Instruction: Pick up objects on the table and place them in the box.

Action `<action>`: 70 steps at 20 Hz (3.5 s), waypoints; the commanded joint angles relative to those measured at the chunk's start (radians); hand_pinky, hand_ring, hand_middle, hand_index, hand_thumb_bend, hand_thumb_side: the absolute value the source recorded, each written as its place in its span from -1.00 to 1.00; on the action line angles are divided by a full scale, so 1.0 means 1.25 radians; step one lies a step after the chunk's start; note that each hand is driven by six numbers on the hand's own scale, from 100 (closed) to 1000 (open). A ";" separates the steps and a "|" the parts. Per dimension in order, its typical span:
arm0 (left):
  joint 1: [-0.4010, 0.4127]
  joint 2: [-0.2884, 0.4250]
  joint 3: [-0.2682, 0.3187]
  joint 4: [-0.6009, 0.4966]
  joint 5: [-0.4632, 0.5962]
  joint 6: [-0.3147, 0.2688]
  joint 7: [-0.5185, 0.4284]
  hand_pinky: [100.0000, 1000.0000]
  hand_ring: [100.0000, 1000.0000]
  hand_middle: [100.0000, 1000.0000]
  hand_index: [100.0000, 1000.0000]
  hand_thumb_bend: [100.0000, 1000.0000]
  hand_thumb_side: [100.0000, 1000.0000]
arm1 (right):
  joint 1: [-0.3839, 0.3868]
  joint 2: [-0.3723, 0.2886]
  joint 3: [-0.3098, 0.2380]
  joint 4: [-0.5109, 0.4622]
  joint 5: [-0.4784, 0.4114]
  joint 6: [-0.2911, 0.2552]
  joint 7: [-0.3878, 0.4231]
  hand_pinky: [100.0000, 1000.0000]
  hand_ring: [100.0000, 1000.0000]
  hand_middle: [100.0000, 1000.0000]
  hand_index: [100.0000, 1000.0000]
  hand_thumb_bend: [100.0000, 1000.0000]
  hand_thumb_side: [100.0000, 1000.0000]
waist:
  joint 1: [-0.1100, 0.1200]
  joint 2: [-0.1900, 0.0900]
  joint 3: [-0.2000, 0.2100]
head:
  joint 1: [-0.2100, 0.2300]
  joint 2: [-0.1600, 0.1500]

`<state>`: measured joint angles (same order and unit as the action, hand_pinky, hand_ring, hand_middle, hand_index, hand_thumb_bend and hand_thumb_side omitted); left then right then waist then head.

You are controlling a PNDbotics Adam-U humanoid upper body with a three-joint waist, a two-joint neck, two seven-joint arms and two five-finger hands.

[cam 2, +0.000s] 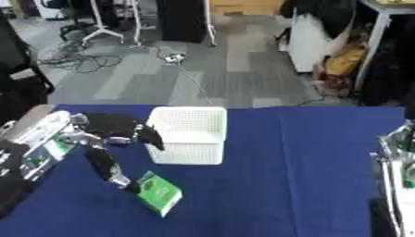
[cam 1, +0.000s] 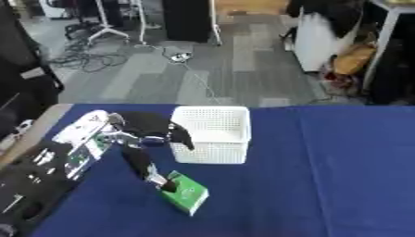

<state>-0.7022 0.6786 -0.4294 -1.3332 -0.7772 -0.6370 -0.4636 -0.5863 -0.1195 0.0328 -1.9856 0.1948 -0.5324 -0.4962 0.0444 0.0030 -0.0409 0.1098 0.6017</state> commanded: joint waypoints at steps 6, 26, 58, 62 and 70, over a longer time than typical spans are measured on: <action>-0.030 0.027 -0.012 -0.015 -0.149 -0.148 -0.066 0.50 0.67 0.74 0.77 -0.08 0.72 | -0.007 -0.001 0.002 -0.012 -0.005 0.001 0.004 -0.80 -0.67 -0.72 -0.29 -0.80 1.00 | 0.001 -0.013 -0.002 | 0.009 0.005; -0.030 -0.033 -0.003 0.102 -0.374 -0.173 0.080 0.47 0.62 0.68 0.71 -0.29 0.72 | -0.011 0.004 0.002 -0.012 -0.004 0.001 0.004 -0.80 -0.67 -0.72 -0.29 -0.80 1.00 | -0.001 -0.010 -0.007 | 0.012 0.007; -0.023 -0.128 0.047 0.254 -0.521 -0.097 0.269 -0.15 0.09 0.22 0.55 -0.29 0.59 | -0.016 0.011 0.004 -0.012 -0.007 0.004 0.009 -0.80 -0.67 -0.72 -0.29 -0.82 1.00 | -0.005 -0.005 -0.011 | 0.011 0.008; -0.022 -0.136 0.051 0.272 -0.540 -0.099 0.281 -0.14 0.09 0.22 0.55 -0.28 0.59 | -0.017 0.012 0.003 -0.012 -0.007 0.003 0.008 -0.80 -0.67 -0.72 -0.29 -0.82 1.00 | -0.006 -0.005 -0.011 | 0.011 0.008; -0.020 -0.146 0.052 0.298 -0.573 -0.110 0.300 -0.12 0.11 0.24 0.56 -0.29 0.60 | -0.018 0.013 0.004 -0.012 -0.008 0.003 0.009 -0.80 -0.67 -0.72 -0.29 -0.81 1.00 | -0.006 -0.004 -0.012 | 0.010 0.007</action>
<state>-0.7164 0.4826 -0.3776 -0.9565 -1.4837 -0.7743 -0.0962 -0.5875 -0.1021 0.0352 -1.9856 0.1873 -0.5255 -0.4881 0.0381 0.0072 -0.0558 0.1199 0.6102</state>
